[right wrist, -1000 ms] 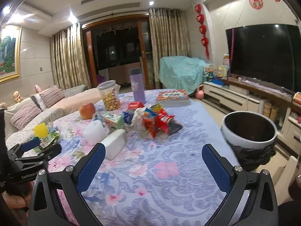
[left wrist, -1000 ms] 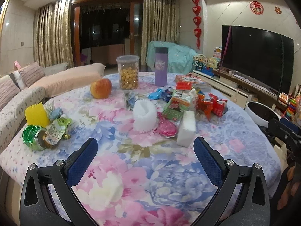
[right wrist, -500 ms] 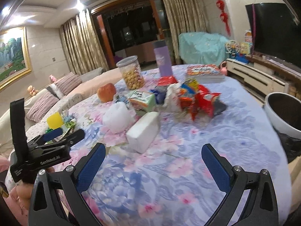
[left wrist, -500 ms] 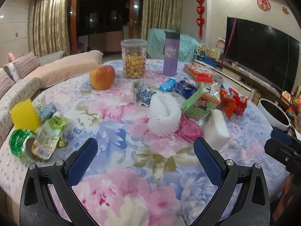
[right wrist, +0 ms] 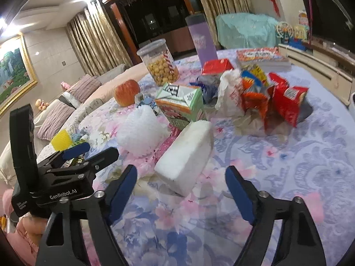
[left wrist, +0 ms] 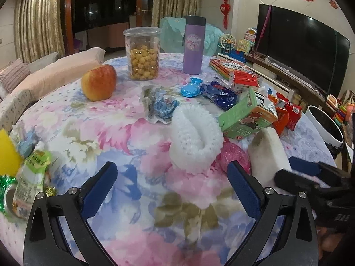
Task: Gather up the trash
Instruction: 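Grasp the white plastic mesh with the left tool while the right tool grasps the white foam block, then carry the mesh and foam block in both tools over the black trash bin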
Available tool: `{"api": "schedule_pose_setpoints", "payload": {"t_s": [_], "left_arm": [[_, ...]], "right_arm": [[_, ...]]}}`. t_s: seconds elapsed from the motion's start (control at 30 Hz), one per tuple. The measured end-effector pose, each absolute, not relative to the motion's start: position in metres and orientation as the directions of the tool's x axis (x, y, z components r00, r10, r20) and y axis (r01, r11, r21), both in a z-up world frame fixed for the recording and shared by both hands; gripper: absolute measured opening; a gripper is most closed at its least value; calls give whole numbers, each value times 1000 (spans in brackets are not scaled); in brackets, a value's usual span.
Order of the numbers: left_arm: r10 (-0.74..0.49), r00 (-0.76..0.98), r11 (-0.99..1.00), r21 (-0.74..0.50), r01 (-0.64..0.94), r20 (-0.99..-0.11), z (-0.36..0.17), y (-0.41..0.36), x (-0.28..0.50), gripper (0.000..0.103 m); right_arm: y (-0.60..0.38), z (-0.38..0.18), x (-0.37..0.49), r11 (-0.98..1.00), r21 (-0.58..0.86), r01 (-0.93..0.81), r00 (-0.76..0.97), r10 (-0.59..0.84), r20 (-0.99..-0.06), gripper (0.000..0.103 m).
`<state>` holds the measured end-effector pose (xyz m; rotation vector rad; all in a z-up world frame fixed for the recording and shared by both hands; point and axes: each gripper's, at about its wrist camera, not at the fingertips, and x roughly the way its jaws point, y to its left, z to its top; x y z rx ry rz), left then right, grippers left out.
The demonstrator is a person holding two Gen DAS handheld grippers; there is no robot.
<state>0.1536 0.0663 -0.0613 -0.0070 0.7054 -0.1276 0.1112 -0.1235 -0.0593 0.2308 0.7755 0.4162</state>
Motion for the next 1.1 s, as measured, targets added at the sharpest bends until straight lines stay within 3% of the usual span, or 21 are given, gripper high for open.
{"api": "schedule_pose_setpoints", "payload": {"t_s": [0.07, 0.13, 0.2, 0.3, 0.47, 0.77, 1.1], "left_arm": [[-125, 748, 991, -43, 128, -652, -63, 61, 159, 95], [-133, 738, 989, -37, 145, -661, -66, 56, 165, 85], [-152, 713, 985, -48, 165, -685, -71, 52, 172, 57], [-182, 687, 980, -74, 183, -703, -75, 49, 177, 26], [-176, 722, 982, -64, 180, -669, -67, 49, 164, 21], [-211, 753, 976, -98, 192, -623, -44, 37, 130, 20], [-328, 742, 937, -101, 335, -585, -18, -24, 108, 20]], "right_arm": [[-123, -65, 118, 887, 374, -273, 619, 459, -637, 74], [-126, -69, 122, 878, 399, -263, 605, 473, -641, 66], [-131, -72, 125, 870, 422, -256, 598, 485, -638, 55], [-135, -72, 122, 848, 450, -281, 585, 522, -620, 41], [-144, -70, 113, 837, 459, -300, 582, 541, -607, 34], [-178, -59, 92, 831, 469, -300, 613, 545, -572, 33], [-230, -52, 74, 848, 474, -238, 665, 498, -557, 33]]}}
